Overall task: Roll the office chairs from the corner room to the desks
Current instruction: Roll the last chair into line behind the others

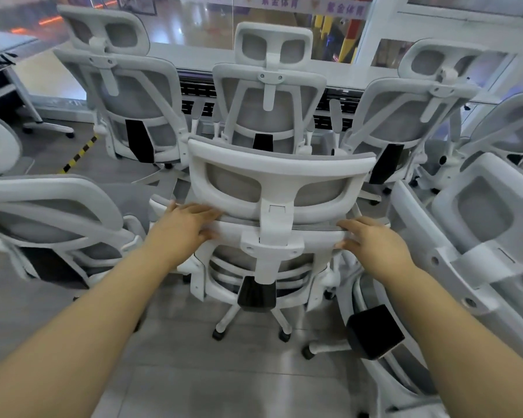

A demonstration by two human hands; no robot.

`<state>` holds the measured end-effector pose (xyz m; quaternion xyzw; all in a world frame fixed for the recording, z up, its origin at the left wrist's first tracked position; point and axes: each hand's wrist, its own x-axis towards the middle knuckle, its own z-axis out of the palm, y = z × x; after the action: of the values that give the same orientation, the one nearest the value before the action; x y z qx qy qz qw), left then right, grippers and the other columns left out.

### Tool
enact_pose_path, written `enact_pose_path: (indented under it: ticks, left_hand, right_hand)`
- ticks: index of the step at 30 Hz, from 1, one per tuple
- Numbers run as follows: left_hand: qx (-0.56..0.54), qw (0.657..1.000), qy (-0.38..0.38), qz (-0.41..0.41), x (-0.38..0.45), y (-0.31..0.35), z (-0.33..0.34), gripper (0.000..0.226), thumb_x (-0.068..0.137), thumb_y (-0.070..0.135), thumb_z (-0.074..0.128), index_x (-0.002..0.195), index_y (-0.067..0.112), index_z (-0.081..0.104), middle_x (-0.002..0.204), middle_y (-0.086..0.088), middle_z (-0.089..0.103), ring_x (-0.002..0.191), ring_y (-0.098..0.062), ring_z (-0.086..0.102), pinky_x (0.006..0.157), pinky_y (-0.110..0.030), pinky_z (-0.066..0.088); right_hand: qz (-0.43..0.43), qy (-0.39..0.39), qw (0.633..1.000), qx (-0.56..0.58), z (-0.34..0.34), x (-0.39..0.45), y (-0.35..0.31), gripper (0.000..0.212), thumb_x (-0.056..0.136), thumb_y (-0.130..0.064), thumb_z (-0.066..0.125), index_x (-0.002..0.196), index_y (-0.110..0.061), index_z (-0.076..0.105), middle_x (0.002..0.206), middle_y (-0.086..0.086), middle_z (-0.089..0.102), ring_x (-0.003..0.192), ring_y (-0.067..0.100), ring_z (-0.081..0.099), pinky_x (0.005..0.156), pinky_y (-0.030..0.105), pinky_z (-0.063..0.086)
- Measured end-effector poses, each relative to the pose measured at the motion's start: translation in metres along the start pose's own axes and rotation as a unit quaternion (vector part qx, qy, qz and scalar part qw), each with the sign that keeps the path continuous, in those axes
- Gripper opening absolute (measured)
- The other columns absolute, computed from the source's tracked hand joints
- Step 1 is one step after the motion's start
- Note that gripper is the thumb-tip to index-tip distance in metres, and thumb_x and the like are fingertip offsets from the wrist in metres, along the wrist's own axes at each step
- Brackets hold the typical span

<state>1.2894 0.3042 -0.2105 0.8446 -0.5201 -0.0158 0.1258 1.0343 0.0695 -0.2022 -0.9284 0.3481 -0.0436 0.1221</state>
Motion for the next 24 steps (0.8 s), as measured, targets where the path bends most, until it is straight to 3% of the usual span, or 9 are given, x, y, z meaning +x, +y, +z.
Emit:
enact_pose_path:
  ticks: [4,7,16,24]
  left_hand:
    - [0.016,1.000,-0.004,-0.008,0.000,-0.004,-0.003,0.046,0.088,0.029,0.058,0.133,0.024,0.051,0.139,0.000,0.051,0.130,-0.022,0.043,0.108,-0.046,0.027]
    - [0.027,1.000,-0.002,-0.013,0.006,-0.001,-0.005,0.046,0.089,0.032,0.056,0.135,0.024,0.048,0.139,0.000,0.050,0.128,-0.022,0.043,0.100,-0.041,0.028]
    - [0.015,0.999,-0.021,-0.019,0.031,-0.007,-0.011,0.047,0.089,0.037,0.055,0.133,0.024,0.049,0.137,-0.002,0.051,0.126,-0.024,0.043,0.105,-0.052,0.026]
    - [0.001,0.999,-0.025,-0.040,0.036,-0.002,-0.006,0.046,0.090,0.038,0.054,0.133,0.023,0.048,0.138,-0.002,0.051,0.124,-0.024,0.042,0.106,-0.045,0.028]
  right_hand:
    - [0.000,0.003,1.000,0.010,0.001,0.000,-0.004,0.040,0.090,-0.030,0.060,0.129,-0.022,0.054,0.130,0.001,0.054,0.115,0.023,0.051,0.085,0.037,0.046]
    - [0.007,0.003,0.999,0.034,-0.003,0.005,-0.005,0.041,0.090,-0.027,0.061,0.130,-0.020,0.054,0.131,0.001,0.053,0.116,0.024,0.051,0.085,0.035,0.042]
    - [0.018,0.022,0.998,0.059,-0.004,0.026,-0.004,0.039,0.089,-0.021,0.062,0.127,-0.017,0.057,0.130,0.004,0.053,0.111,0.026,0.052,0.078,0.031,0.038]
    - [0.027,0.011,0.998,0.059,-0.003,0.030,0.000,0.041,0.088,-0.024,0.064,0.128,-0.016,0.056,0.130,0.005,0.053,0.114,0.026,0.050,0.082,0.031,0.037]
